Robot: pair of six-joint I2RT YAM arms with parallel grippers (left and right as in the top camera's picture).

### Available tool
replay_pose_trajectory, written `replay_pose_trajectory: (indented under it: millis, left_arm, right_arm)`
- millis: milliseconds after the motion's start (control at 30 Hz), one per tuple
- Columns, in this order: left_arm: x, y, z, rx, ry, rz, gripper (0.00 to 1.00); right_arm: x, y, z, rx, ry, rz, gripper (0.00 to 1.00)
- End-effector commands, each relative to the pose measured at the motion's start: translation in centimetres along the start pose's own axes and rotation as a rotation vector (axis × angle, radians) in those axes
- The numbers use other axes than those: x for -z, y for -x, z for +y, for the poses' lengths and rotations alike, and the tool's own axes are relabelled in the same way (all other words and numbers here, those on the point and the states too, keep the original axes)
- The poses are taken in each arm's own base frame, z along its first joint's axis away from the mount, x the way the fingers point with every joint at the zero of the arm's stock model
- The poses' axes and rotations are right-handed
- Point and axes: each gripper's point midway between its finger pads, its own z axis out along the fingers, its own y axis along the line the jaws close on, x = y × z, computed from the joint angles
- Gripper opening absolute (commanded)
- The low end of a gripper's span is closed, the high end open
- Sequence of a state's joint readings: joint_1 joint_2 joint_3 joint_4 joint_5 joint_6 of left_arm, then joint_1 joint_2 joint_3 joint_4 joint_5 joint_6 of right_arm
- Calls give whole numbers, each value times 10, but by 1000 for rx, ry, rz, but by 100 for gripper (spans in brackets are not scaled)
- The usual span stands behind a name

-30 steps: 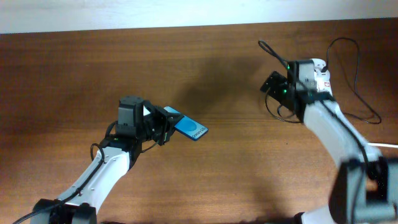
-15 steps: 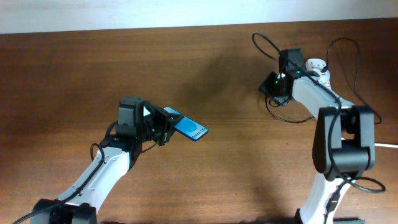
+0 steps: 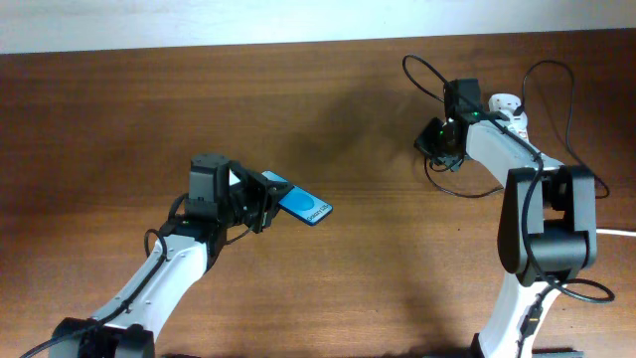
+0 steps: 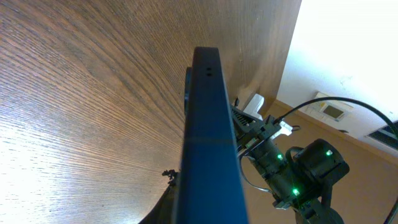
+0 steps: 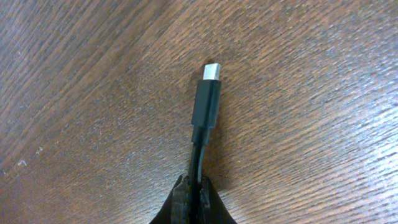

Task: Plug charger to phone and switch on socket
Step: 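Grasp the black cable near its USB-C plug with the right gripper, then bring the cable plug up to the phone's bottom port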

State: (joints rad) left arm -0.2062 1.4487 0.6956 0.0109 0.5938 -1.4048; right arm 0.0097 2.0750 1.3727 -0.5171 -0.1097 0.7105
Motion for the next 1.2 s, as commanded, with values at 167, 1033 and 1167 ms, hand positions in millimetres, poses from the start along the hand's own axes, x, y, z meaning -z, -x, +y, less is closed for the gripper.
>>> replay_pose_trajectory:
  millis: [167, 1033, 1167]
  left_arm:
    - [8, -5, -21, -205, -96, 67, 3]
    - [70, -5, -107, -378, -503, 194, 4]
    - [83, -16, -125, -422, -579, 224, 5]
  right_arm:
    - [40, -28, 22, 148, 140, 130, 4]
    - [286, -274, 106, 973, 913, 333, 4]
    - [279, -283, 124, 985, 888, 267, 4]
